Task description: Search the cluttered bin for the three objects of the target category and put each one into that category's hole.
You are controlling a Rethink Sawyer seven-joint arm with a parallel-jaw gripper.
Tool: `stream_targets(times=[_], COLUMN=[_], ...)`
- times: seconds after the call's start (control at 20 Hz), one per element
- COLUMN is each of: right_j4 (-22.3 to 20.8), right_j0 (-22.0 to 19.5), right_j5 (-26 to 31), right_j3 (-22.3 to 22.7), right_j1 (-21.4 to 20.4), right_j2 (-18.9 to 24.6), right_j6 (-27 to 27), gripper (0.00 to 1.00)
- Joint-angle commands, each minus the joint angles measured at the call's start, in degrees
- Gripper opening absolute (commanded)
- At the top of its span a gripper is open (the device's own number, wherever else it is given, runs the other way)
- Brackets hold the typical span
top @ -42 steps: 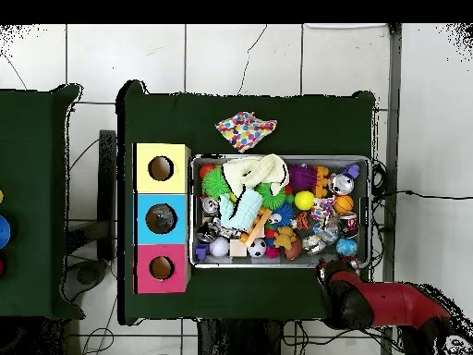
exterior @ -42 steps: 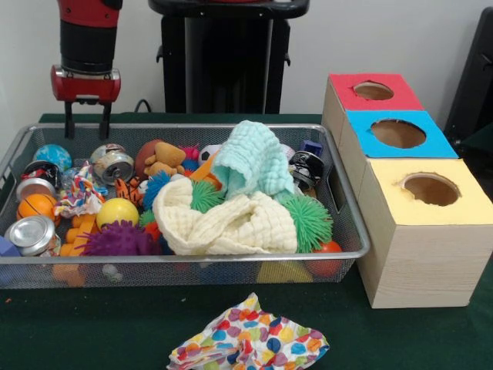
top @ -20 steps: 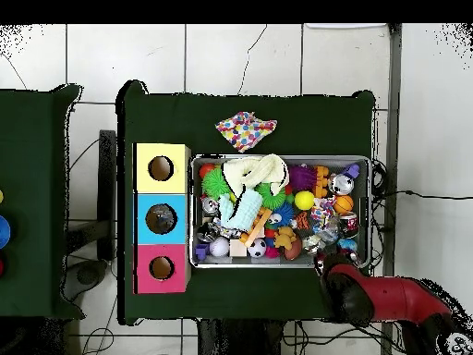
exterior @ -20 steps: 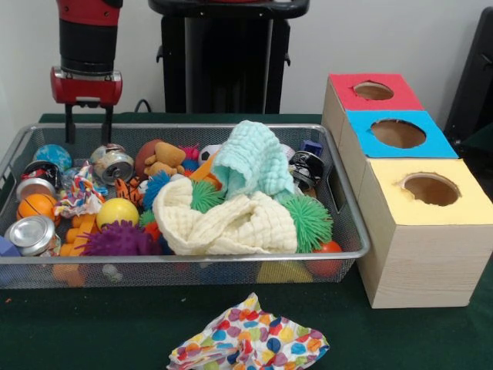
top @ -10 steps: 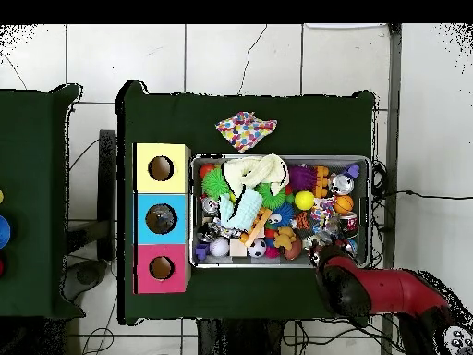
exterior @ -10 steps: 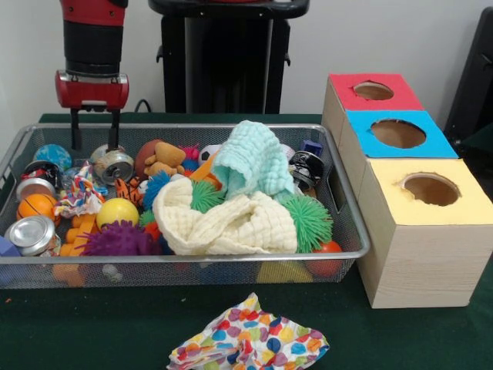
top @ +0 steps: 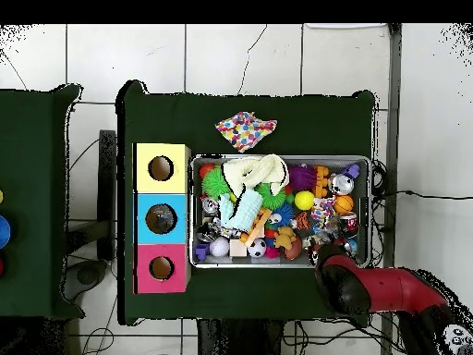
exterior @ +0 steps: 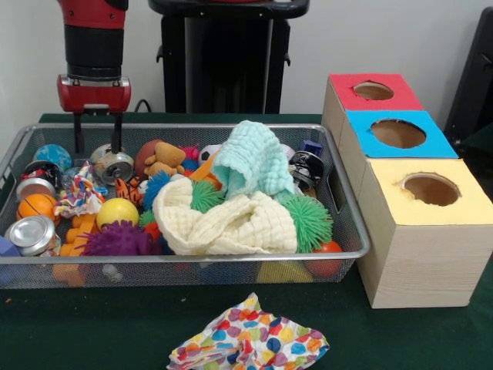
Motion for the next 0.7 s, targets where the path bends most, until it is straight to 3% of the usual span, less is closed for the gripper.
stream_targets(times=[0.05,0.2,0.7], right_j4=[-2.91,-3.6,-4.32], right_j0=[0.51,1.71,2.46], right_j5=[-0.99,-2.18,-4.19], right_j3=[-2.05,-3.25,-6.2], right_j1=[3.43,3.81,6.53], right_j2=[0.63,-1.27,-1.82], right_j6=[2.8,3.75,3.84], gripper=[1.0,1.0,1.0])
